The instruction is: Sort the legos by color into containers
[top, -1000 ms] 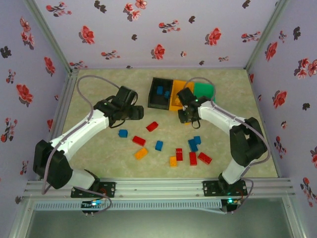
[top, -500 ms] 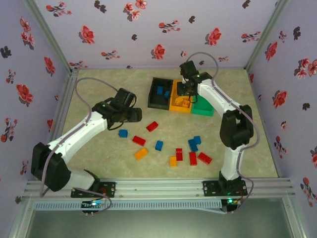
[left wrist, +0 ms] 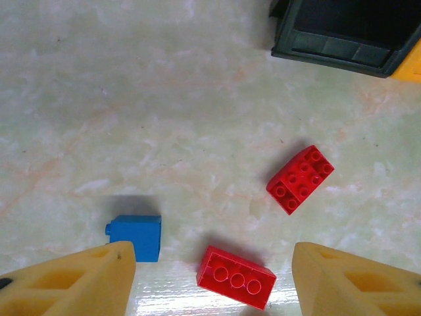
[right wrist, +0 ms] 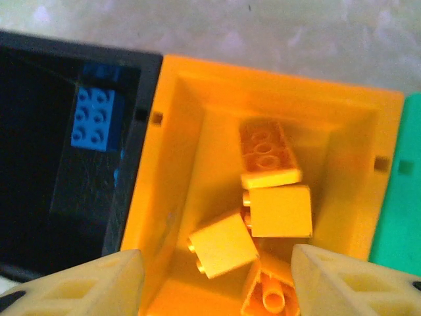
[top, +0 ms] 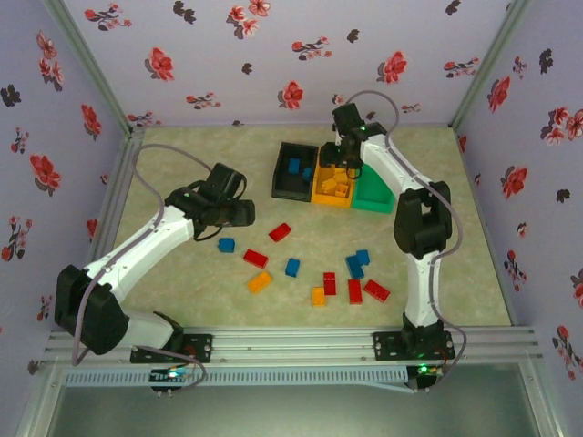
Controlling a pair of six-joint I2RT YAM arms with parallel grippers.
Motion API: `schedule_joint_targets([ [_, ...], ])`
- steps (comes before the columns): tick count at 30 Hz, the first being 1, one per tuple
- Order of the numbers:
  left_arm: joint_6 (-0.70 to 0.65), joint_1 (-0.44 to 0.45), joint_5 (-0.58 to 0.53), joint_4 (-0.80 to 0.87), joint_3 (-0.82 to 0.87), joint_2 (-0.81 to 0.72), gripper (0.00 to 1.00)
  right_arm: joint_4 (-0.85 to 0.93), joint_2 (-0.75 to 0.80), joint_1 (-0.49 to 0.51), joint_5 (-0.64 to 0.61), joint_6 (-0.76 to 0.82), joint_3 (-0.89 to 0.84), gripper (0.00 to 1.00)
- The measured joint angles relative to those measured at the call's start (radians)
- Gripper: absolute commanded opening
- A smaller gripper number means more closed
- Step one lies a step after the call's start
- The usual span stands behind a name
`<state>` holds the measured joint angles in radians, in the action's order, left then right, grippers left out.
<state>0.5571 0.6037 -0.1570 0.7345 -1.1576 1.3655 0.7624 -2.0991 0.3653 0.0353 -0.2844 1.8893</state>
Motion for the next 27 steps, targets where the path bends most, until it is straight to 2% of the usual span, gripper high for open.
schedule_joint_targets([
  [9,0.019,-0.005,-0.061,0.061,0.026,0.004,0.67,-0.050,0.301,0.022,0.009,-0.022,-0.329,0.61],
  [14,0.031,-0.008,-0.069,0.076,0.057,0.004,0.70,-0.071,0.425,0.044,0.003,-0.038,-0.430,0.61],
  [18,0.039,-0.013,-0.072,0.084,0.073,0.009,0.73,-0.078,0.475,0.061,-0.012,-0.041,-0.488,0.61],
  [27,0.043,-0.022,-0.043,0.086,0.108,0.057,0.72,-0.085,0.507,0.092,-0.034,-0.041,-0.586,0.61],
])
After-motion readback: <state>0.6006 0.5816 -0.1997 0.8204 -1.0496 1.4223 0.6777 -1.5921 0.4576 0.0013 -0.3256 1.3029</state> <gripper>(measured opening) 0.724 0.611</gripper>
